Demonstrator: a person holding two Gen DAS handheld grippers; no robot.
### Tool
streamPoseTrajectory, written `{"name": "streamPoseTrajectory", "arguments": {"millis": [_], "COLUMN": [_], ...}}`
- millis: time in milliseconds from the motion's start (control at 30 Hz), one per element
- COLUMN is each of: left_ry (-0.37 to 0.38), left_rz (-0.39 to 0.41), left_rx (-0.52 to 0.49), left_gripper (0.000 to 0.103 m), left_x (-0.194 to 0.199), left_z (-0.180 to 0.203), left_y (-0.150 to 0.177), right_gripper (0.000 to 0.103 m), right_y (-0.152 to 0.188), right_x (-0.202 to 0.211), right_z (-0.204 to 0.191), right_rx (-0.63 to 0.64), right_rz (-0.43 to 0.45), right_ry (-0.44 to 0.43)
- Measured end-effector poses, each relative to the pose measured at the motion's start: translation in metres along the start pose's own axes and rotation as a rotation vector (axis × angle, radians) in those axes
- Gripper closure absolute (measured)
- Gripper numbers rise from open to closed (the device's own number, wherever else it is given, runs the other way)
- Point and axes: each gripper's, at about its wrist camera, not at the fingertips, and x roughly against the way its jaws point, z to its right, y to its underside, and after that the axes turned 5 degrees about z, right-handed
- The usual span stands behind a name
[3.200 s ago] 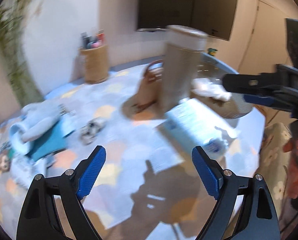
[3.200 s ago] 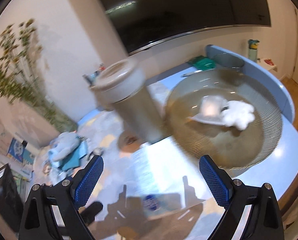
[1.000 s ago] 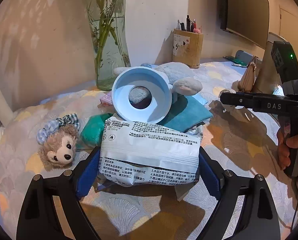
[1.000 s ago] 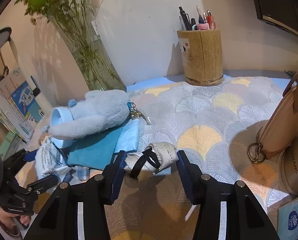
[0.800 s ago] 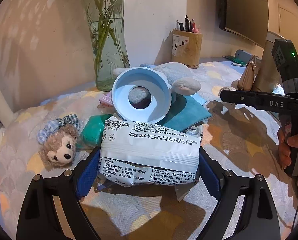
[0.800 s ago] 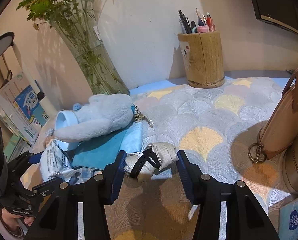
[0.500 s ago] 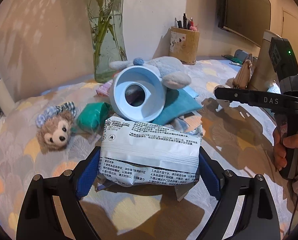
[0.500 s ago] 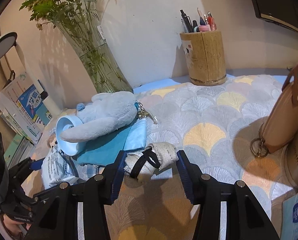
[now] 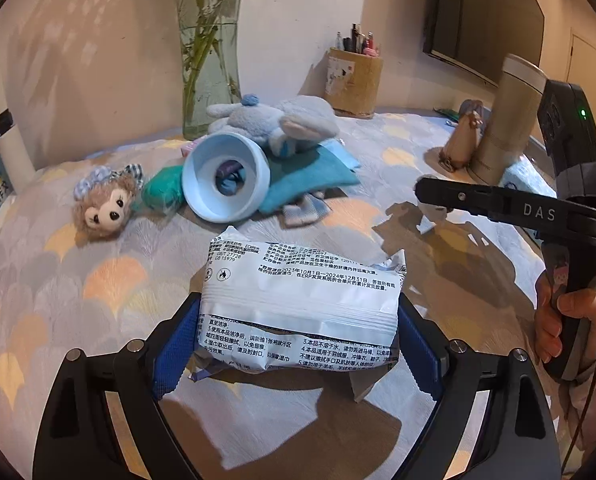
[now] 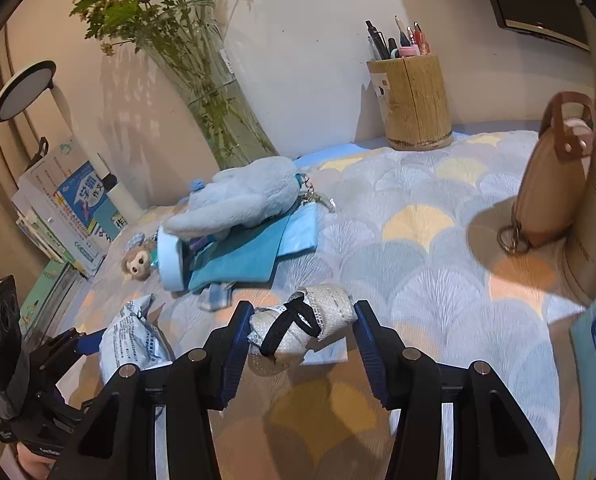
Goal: Organize soft objects
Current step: 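Carry the wrapper pack and sandal charm with both tools to the glass bowl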
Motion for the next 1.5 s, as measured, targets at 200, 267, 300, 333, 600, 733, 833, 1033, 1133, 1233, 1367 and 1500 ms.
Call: {"name": "streamPoseTrajectory", "arguments": {"millis": [200,267,300,333,600,733,833,1033,1133,1233,1367,1500], "left_ry": [-0.044,-0.046,-0.044,-0.036,-0.028,-0.006,0.009,0.036,0.046,0.06,0.079,0.128], "left_rz": [-0.003,0.0,-0.002,-0.004,-0.019,0.007,0.018,0.023,0.031,0.037,0.038,0.037], "left_rx": [-0.018,-0.002,0.016,0.038,0.086,0.098,0.116,0.1,0.065,0.026,-0.018,-0.079], "left_gripper": [0.014,0.014,0.014,0.014,0.014,0.014,0.014,0.014,0.014,0.014,0.014,0.014], "left_x": [0.008,0.011,0.011,0.012,0.015,0.02,0.02,0.007,0.001,-0.008,-0.02,-0.03], "left_z": [0.021,0.025,0.027,0.029,0.064,0.088,0.103,0.141,0.16,0.181,0.208,0.239], "left_y": [0.008,0.009,0.009,0.009,-0.004,-0.025,-0.039,-0.065,-0.075,-0.083,-0.094,-0.101], "right_gripper": [0.053,0.053,0.053,0.053,0.053,0.053,0.053,0.053,0.053,0.053,0.053,0.053], "right_y": [0.011,0.016,0.018,0.019,0.03,0.027,0.021,0.004,-0.002,-0.009,-0.016,-0.02], "right_x": [0.016,0.023,0.027,0.029,0.067,0.093,0.109,0.14,0.15,0.159,0.17,0.185], "right_z": [-0.003,-0.004,-0.005,-0.005,-0.003,0.01,0.025,0.053,0.068,0.09,0.12,0.151], "right_rx": [-0.016,-0.021,-0.021,-0.019,-0.018,-0.013,-0.03,-0.089,-0.104,-0.141,-0.196,-0.244], "right_rz": [0.011,0.016,0.018,0.019,0.062,0.087,0.11,0.168,0.18,0.191,0.208,0.225], "right_ry": [-0.012,-0.014,-0.02,-0.028,-0.046,-0.032,-0.013,-0.003,0.031,0.073,0.106,0.159]}}
